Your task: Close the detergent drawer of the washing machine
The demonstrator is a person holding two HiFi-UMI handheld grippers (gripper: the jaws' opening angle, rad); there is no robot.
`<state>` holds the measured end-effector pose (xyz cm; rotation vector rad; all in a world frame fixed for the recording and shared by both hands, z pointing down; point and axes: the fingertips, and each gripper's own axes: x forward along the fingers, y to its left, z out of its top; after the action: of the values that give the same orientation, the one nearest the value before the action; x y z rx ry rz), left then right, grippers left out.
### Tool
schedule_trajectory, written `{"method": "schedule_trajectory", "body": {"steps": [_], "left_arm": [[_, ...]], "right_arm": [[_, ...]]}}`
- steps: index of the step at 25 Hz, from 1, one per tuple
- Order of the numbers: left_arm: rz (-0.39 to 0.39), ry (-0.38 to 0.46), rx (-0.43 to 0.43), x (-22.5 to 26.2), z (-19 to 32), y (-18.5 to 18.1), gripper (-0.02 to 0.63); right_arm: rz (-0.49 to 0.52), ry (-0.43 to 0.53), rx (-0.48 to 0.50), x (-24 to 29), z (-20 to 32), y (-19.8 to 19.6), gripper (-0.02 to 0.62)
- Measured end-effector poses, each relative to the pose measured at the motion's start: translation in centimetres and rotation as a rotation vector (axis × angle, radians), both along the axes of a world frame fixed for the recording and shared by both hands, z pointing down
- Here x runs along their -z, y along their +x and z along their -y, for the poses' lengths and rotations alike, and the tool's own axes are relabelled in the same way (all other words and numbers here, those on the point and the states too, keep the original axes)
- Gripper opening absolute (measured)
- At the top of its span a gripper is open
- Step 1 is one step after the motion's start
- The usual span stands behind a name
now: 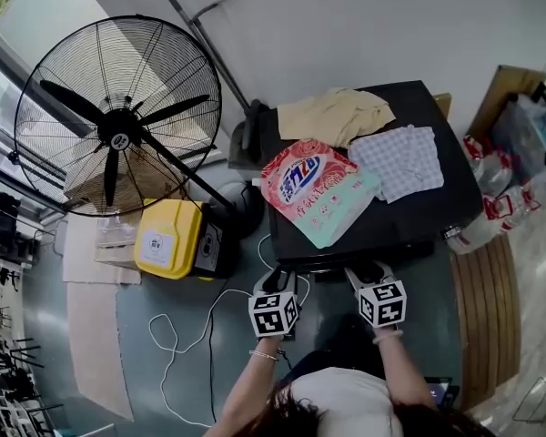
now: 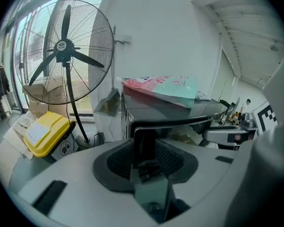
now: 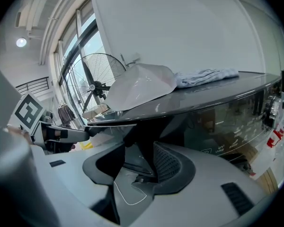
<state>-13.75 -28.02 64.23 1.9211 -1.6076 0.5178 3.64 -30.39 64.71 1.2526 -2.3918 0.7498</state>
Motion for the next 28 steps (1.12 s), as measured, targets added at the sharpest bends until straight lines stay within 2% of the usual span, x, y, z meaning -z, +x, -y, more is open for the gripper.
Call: {"method": "schedule_trajectory", "body": {"steps": [28], "left_arm": [[-0.024, -0.013, 0.049, -0.25, 0.25, -0.45, 0.17]], "right_arm": [[-0.001, -0.017, -0.08, -0.1, 0.16, -0.01, 0.207]]}}
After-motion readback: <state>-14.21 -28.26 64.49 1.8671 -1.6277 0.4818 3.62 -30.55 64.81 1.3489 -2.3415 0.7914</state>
